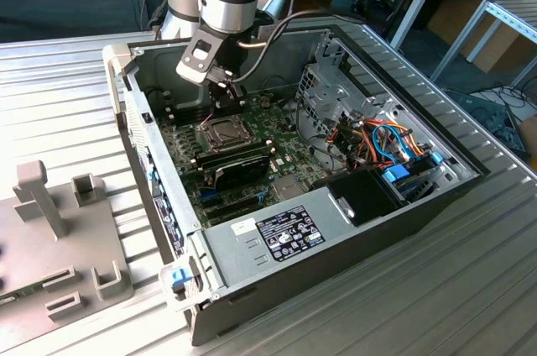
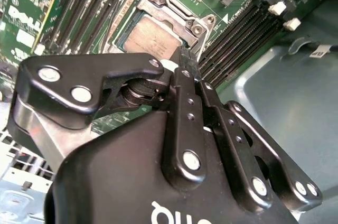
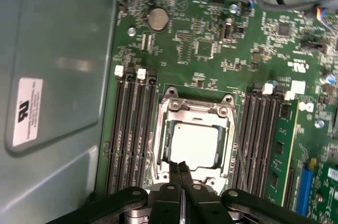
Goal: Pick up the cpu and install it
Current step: 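Install the first cpu locking lever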
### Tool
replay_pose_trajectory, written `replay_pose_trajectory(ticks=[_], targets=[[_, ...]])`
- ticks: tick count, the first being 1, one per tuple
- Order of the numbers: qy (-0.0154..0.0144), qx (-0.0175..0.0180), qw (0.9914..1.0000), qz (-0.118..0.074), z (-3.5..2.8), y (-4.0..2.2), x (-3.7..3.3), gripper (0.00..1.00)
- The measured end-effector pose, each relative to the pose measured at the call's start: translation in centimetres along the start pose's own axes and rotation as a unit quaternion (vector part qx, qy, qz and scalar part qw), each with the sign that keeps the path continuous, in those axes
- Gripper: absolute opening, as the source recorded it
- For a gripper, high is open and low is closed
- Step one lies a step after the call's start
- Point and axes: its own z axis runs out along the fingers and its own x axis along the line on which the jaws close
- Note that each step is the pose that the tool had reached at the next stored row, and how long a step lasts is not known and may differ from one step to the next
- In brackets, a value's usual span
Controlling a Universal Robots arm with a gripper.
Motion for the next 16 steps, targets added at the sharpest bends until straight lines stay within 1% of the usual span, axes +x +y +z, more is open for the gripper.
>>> replay_pose_trajectory(ticks=[1, 7, 8, 9, 10, 14, 16], targets=[[0.0001, 0.0, 0.99999, -0.005, 0.0, 0.0, 0.0, 0.11], [0.0001, 0.0001, 0.99996, -0.009, 0.0, 0.0, 0.0, 0.11], [0.0003, 0.0001, 0.99977, -0.022, 0.0, 0.0, 0.0, 0.11], [0.0005, 0.0001, 0.99929, -0.038, 0.01, 0.0, 0.0, 0.11], [0.0006, 0.0002, 0.99879, -0.049, 0.01, 0.0, 0.0, 0.11], [0.0008, 0.0002, 0.99784, -0.066, 0.01, 0.0, 0.0, 0.11], [0.0009, 0.0002, 0.99765, -0.069, 0.01, 0.0, 0.0, 0.11]])
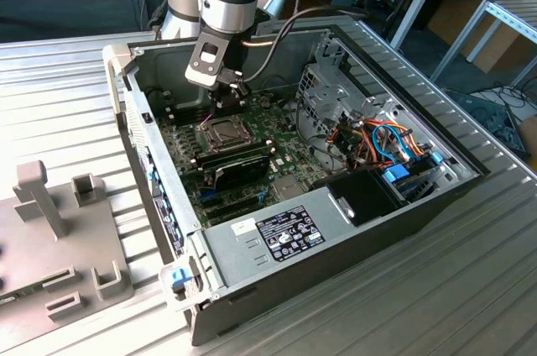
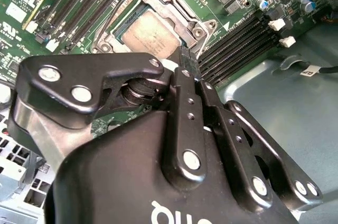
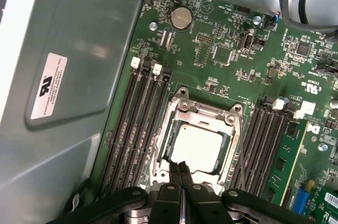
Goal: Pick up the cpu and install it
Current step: 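Install the first cpu locking lever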
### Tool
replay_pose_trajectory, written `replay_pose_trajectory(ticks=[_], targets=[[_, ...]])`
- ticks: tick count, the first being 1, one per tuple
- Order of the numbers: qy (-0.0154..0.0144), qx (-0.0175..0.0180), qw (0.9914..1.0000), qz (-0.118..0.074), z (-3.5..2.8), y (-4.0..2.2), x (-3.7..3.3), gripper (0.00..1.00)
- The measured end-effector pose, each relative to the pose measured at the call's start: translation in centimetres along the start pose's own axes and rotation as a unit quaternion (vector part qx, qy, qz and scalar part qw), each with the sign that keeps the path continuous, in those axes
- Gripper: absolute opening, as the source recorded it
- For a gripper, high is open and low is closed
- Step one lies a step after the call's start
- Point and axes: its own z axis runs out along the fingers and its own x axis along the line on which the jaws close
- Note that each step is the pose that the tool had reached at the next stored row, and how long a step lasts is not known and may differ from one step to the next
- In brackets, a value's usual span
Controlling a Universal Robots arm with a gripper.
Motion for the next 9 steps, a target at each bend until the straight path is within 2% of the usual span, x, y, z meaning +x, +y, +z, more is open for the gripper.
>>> replay_pose_trajectory(ticks=[9], targets=[[0.0001, 0.0, 0.99999, -0.005, 0.0, 0.0, 0.0, 0.11]])
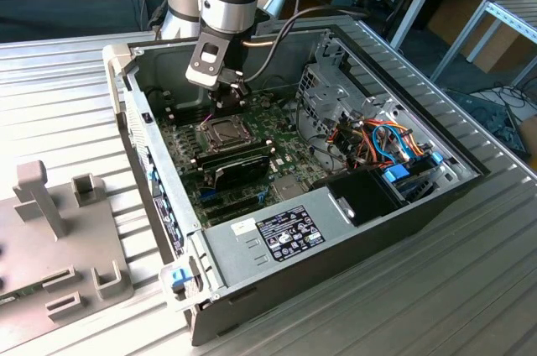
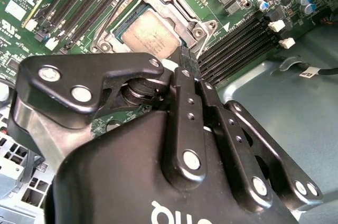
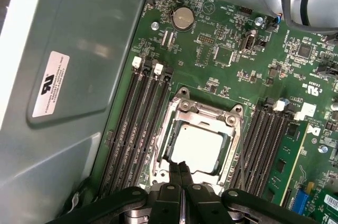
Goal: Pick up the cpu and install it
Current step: 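Install the first cpu locking lever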
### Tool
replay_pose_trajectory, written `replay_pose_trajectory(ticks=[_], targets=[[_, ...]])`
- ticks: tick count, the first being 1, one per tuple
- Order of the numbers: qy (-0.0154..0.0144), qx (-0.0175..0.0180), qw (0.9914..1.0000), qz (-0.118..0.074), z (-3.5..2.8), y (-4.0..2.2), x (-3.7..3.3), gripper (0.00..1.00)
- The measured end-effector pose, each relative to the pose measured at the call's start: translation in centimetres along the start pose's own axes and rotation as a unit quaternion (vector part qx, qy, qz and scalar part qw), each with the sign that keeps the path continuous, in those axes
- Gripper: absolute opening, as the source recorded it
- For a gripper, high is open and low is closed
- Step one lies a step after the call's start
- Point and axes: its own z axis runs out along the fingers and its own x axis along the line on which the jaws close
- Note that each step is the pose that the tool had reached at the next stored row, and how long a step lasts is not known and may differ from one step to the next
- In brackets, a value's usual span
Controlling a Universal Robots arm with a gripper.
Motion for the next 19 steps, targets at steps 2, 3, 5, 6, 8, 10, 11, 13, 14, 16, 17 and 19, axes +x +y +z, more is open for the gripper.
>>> replay_pose_trajectory(ticks=[2, 3, 5, 6, 8, 10, 11, 13, 14, 16, 17, 19], targets=[[0.0, 0.0, 1.0, 0.0, 0.0, 0.0, 0.0, 0.11], [0.0, 0.0, 1.0, -0.001, 0.0, 0.0, 0.0, 0.11], [0.0, 0.0, 1.0, -0.001, 0.0, 0.0, 0.0, 0.11], [0.0, 0.0, 1.0, -0.001, 0.0, 0.0, 0.0, 0.11], [0.0, 0.0, 1.0, -0.002, 0.0, 0.0, 0.0, 0.11], [0.0, 0.0, 1.0, -0.002, 0.0, 0.0, 0.0, 0.11], [0.0, 0.0, 1.0, -0.002, 0.0, 0.0, 0.0, 0.11], [0.0001, 0.0, 0.99999, -0.004, 0.0, 0.0, 0.0, 0.11], [0.0001, 0.0, 0.99998, -0.006, 0.0, 0.0, 0.0, 0.11], [0.0001, 0.0, 0.99993, -0.012, 0.01, 0.0, 0.0, 0.11], [0.0002, 0.0001, 0.99986, -0.016, 0.01, 0.0, 0.0, 0.11], [0.0003, 0.0001, 0.99966, -0.026, 0.01, 0.0, 0.0, 0.11]])
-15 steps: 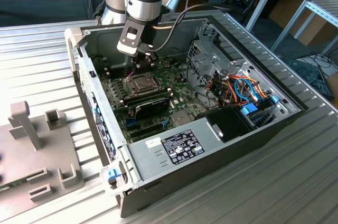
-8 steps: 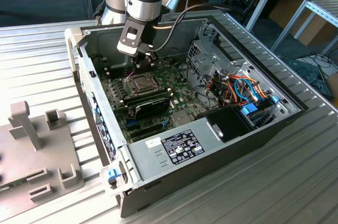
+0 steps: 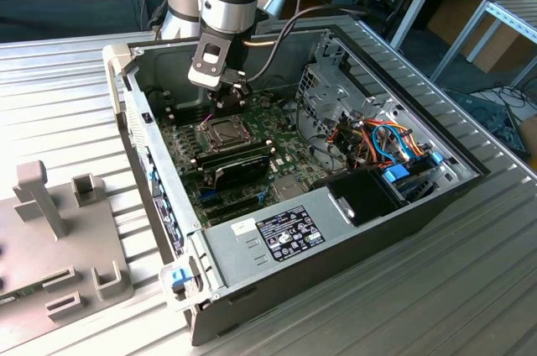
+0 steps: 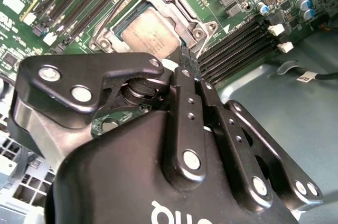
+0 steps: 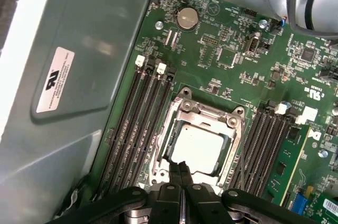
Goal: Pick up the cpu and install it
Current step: 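Install the first cpu locking lever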
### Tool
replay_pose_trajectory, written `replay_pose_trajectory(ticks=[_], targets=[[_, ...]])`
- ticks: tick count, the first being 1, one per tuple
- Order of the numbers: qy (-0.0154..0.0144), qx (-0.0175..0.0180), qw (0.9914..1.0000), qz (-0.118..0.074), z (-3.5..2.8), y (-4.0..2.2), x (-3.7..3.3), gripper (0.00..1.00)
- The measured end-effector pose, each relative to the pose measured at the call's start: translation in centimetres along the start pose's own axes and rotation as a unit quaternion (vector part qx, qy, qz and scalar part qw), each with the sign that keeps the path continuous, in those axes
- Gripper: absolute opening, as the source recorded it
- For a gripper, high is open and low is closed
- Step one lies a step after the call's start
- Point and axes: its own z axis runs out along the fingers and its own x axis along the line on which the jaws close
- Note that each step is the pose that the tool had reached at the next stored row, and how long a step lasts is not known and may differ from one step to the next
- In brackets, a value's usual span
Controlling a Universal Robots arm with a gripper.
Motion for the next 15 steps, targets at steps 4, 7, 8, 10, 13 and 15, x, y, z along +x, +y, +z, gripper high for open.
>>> replay_pose_trajectory(ticks=[4, 7, 8, 10, 13, 15], targets=[[0.0005, 0.0, 0.99939, -0.035, 0.01, 0.0, 0.0, 0.11], [0.0008, 0.0001, 0.99806, -0.062, 0.02, 0.0, 0.0, 0.11], [0.001, 0.0001, 0.99714, -0.076, 0.02, 0.0, 0.0, 0.11], [0.0012, 0.0002, 0.99555, -0.094, 0.02, 0.0, 0.0, 0.11], [0.0013, 0.0003, 0.9946, -0.104, 0.02, 0.0, 0.0, 0.11], [0.0013, 0.0003, 0.99459, -0.104, 0.02, 0.0, 0.0, 0.11]])
